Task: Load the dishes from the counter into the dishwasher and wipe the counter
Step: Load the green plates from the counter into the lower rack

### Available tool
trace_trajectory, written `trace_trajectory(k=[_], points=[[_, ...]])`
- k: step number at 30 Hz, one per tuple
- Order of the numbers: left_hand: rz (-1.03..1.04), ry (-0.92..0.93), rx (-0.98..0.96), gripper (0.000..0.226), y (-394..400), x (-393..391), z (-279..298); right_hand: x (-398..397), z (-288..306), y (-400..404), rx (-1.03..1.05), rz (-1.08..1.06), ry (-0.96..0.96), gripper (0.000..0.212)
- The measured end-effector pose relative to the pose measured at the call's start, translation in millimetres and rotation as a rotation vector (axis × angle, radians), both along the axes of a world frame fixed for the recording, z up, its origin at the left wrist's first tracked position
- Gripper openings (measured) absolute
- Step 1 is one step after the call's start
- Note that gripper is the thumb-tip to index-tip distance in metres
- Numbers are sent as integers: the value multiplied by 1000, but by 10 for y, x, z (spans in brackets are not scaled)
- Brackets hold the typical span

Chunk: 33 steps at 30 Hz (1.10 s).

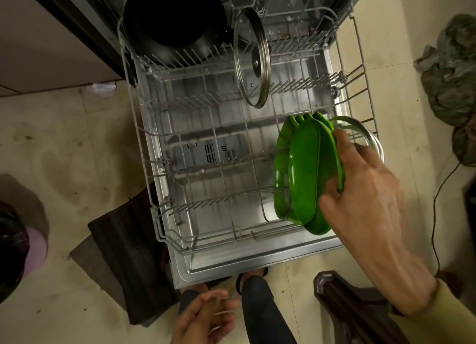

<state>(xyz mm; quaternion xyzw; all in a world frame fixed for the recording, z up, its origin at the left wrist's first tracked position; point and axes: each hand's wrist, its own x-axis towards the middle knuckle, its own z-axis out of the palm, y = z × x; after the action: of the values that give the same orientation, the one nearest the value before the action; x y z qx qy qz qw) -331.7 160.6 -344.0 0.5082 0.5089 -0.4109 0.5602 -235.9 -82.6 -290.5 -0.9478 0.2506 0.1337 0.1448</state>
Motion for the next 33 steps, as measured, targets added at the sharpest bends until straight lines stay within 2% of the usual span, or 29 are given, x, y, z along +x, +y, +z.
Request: trace_trajectory(k=[11, 23, 33], points=[[16, 24, 8, 19, -159, 4, 60, 81, -255, 68, -24, -4, 103, 72], [-53, 41, 43, 20, -48, -76, -17, 102, -468, -78, 24, 54, 42, 75], [-55, 49, 18, 17, -89, -78, -30, 134, -887, -93, 22, 84, 54, 58]])
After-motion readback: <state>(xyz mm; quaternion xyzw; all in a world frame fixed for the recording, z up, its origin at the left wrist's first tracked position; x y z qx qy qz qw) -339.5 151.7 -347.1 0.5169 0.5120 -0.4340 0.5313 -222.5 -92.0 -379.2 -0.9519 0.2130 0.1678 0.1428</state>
